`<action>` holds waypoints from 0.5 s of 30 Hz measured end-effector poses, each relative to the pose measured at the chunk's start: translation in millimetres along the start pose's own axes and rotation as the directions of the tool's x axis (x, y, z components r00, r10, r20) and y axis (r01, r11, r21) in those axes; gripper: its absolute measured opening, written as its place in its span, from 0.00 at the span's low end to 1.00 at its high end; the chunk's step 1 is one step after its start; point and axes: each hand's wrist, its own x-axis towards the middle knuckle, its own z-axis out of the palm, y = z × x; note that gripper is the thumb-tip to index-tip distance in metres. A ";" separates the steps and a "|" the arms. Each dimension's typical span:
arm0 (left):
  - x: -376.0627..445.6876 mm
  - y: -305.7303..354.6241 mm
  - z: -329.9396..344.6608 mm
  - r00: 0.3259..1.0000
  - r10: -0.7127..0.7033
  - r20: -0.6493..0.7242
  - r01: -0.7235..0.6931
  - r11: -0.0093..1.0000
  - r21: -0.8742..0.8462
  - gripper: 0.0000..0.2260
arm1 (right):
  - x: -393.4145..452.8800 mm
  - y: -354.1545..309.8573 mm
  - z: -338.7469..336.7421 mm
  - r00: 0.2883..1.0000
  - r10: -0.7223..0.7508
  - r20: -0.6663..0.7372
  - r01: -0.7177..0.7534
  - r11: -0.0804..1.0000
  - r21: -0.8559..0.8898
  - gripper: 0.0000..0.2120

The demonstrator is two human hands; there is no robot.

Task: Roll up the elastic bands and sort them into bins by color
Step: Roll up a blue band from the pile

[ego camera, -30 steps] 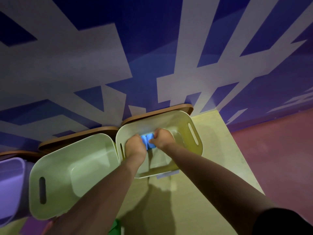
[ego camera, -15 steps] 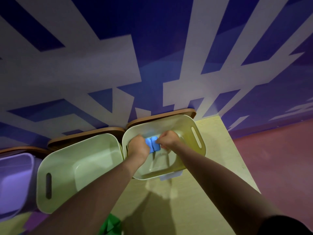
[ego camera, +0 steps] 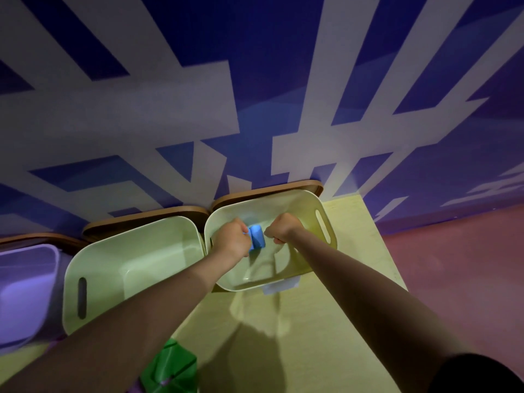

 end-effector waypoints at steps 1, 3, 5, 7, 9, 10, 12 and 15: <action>-5.0 4.0 -2.4 1.000 -0.005 0.028 0.006 0.999 -0.032 0.06 | -5.2 -2.2 -2.5 1.000 -0.019 -0.002 0.019 0.999 -0.036 0.13; -15.2 12.0 -9.9 0.997 -0.018 0.071 0.028 0.990 -0.138 0.07 | -15.9 -6.4 -7.4 0.995 -0.100 -0.016 0.097 0.985 -0.143 0.13; -26.0 17.2 -23.8 0.994 -0.034 0.103 0.063 0.954 -0.293 0.09 | -30.6 -10.2 -14.4 0.981 -0.190 -0.030 0.180 0.962 -0.203 0.14; -40.4 18.7 -45.0 0.994 -0.036 0.099 0.074 0.907 -0.415 0.10 | -47.4 -10.8 -24.6 0.965 -0.253 -0.076 0.238 0.958 -0.162 0.13; -58.1 16.6 -70.1 0.998 -0.018 0.064 0.045 0.887 -0.459 0.09 | -65.4 -9.2 -35.7 0.948 -0.277 -0.157 0.275 0.961 -0.036 0.12; -67.0 13.7 -82.2 0.999 -0.006 0.039 0.023 0.886 -0.463 0.09 | -75.3 -8.5 -39.9 0.942 -0.274 -0.193 0.289 0.956 0.053 0.12; -85.1 5.3 -103.1 1.000 0.004 -0.009 -0.008 0.877 -0.481 0.09 | -100.2 -8.8 -41.8 0.929 -0.260 -0.262 0.331 0.901 0.280 0.09; -114.5 -12.1 -122.6 0.999 0.012 -0.051 -0.036 0.855 -0.517 0.08 | -143.0 -12.2 -23.6 0.900 -0.233 -0.369 0.413 0.728 0.547 0.07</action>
